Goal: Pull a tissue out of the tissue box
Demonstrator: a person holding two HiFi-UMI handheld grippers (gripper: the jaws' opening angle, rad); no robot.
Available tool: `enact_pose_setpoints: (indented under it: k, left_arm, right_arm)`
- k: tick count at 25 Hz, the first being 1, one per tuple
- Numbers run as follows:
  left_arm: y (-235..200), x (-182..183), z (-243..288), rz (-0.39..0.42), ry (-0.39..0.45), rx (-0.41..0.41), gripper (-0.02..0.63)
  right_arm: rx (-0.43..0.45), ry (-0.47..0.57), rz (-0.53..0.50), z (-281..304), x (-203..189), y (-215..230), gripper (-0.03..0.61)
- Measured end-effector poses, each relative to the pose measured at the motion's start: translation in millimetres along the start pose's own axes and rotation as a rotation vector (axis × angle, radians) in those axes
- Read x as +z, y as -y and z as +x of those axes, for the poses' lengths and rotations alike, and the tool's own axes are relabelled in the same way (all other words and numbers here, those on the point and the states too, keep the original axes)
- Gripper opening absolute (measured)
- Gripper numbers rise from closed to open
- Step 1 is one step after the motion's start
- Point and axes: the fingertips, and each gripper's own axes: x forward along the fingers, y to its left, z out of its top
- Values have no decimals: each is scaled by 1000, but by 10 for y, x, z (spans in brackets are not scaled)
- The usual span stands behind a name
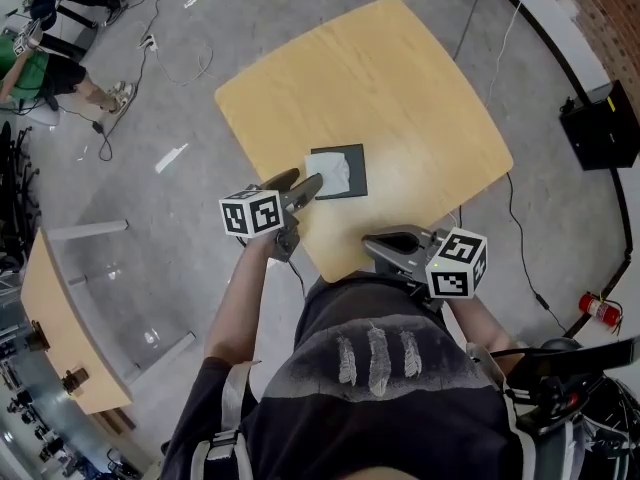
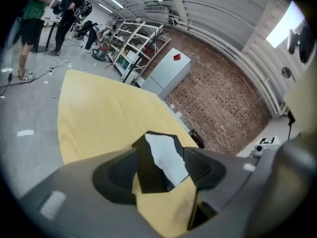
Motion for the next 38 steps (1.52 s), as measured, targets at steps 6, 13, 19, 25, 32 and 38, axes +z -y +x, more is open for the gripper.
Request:
enact_pose_setpoints:
  k: [6,13,19,25,32,38]
  left_arm:
    - [-56,-42,67,-34,-7,-15,281]
    - [-95,-50,77,-39,-9,-3,230]
    - [-81,-44,94,-52,-1,-19,144]
    - [-93,-35,47,-70,21,-32,21]
    - [-57,-17,18,-76,38,-42,6]
    - [-24,35,-42,-83,60,-61,6]
  right_arm:
    - [-20,-6,-4,-21,-30,42,-2]
    - [-22,-2,-2,-20,-14,35,-2]
    - [-23,-5,-4,-26,-15,41,-2]
    - [-23,-10,-6,-6,-29,30,-2]
    - [-17,-15,-15,-10,-39,36,-2]
    - [-13,-21,-24,14,-25,21,-2]
